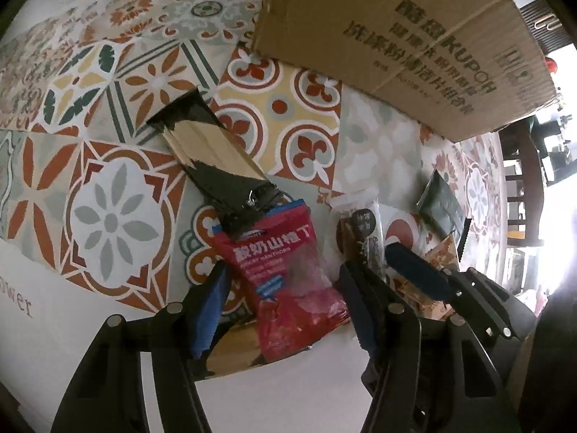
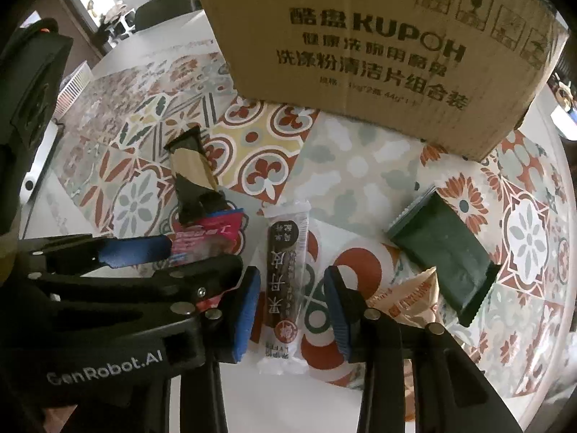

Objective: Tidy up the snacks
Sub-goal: 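Grasp the red yogurt bag with left tool while right tool grasps brown stick snack, then carry both snacks over the box and release them inside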

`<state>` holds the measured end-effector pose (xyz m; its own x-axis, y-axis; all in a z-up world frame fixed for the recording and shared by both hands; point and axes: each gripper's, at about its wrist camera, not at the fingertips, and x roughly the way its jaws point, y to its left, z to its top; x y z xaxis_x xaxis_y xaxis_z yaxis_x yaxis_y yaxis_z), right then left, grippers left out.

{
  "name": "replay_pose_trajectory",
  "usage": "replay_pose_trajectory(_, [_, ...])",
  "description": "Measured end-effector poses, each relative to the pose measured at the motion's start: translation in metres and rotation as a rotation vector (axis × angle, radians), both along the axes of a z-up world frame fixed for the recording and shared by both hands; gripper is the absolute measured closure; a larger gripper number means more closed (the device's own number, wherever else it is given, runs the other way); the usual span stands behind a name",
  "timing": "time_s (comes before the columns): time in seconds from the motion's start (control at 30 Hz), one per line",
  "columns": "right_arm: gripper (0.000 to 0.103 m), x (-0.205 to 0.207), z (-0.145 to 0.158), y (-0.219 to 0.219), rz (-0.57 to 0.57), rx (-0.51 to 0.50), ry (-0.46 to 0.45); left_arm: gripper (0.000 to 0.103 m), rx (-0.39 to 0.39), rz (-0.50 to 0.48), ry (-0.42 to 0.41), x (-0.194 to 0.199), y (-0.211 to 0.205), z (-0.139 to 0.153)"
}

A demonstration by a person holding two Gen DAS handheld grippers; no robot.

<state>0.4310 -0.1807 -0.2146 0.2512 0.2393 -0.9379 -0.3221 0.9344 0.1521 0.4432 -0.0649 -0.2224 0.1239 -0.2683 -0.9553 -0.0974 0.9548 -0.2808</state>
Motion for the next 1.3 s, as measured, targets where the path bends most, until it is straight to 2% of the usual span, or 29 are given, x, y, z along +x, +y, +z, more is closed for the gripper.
replay_pose_trajectory(0.13, [0.071,0.002,-0.005,-0.001,-0.009,0.007,0.005,0.049,0.034,-0.011,-0.013,0.003,-0.003,0.0])
replay_pose_trajectory(0.23, [0.081,0.002,-0.006,0.0,0.001,-0.015,-0.009,0.053,0.044,-0.019,-0.016,0.003,-0.003,-0.001])
replay_pose_trajectory(0.3, [0.081,0.002,-0.005,0.0,0.001,-0.019,-0.016,0.06,0.047,-0.023,-0.022,0.002,-0.002,0.0])
replay_pose_trajectory(0.43, [0.082,0.002,-0.004,-0.005,-0.016,-0.006,-0.013,0.065,0.029,-0.023,-0.019,-0.001,0.006,0.002])
replay_pose_trajectory(0.67, [0.082,-0.008,0.01,-0.019,-0.057,0.04,-0.026,0.066,0.04,-0.051,-0.064,-0.017,0.007,0.017])
replay_pose_trajectory(0.9, [0.082,-0.022,0.028,-0.034,-0.097,0.077,-0.044,0.066,0.081,-0.093,-0.165,-0.037,0.002,0.044])
replay_pose_trajectory(1.3, [0.082,-0.047,0.084,-0.056,-0.146,0.138,-0.148,0.066,0.071,-0.114,-0.323,-0.062,-0.011,0.102])
